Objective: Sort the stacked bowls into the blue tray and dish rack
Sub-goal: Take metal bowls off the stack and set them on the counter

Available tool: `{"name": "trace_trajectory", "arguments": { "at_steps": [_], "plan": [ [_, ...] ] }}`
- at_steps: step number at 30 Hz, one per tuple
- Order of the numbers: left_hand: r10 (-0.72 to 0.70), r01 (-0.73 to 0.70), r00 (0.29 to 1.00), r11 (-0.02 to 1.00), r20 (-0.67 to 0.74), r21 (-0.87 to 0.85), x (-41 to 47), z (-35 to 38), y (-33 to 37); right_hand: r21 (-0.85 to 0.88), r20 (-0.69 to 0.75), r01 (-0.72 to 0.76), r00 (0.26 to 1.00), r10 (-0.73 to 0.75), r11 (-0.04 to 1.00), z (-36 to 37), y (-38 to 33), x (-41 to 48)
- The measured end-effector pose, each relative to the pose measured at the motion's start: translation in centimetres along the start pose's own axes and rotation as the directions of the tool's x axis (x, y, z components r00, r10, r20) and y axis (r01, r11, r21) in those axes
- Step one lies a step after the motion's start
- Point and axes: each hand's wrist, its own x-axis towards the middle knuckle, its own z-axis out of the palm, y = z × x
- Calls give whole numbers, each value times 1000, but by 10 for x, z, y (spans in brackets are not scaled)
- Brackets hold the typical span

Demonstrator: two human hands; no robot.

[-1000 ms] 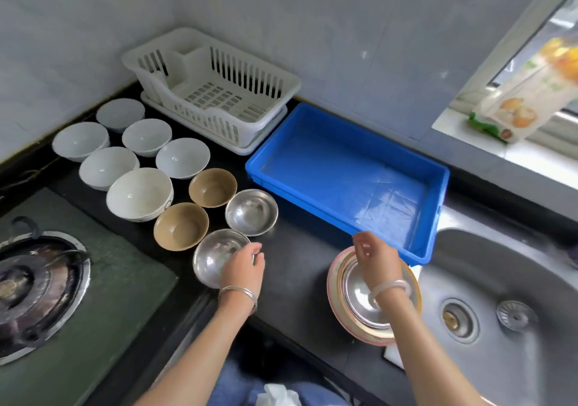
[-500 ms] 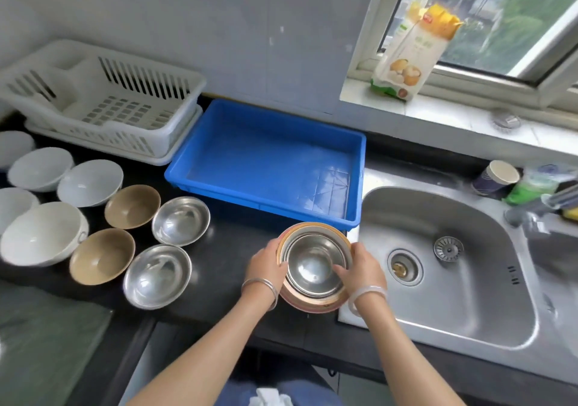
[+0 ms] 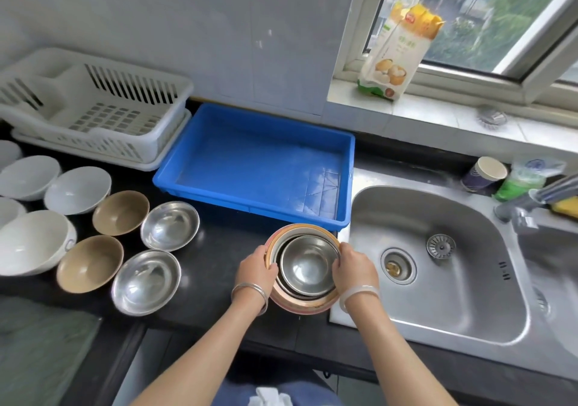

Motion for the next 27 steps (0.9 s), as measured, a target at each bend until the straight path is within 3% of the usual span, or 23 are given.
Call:
{"name": "trace_trajectory", "arguments": {
  "at_steps": [9, 20, 27],
  "plan": [
    [0, 1, 1000, 1000, -15, 19, 2, 4, -2, 202, 32, -39, 999, 33, 979, 0, -1, 1],
    [-5, 6, 1000, 1000, -15, 28, 5, 5, -4, 53, -39, 8, 999, -6, 999, -2, -5, 6],
    [-20, 21, 1000, 988, -9, 152, 8, 8, 5, 161, -137, -5, 990, 27, 987, -18, 2, 7]
  ]
}}
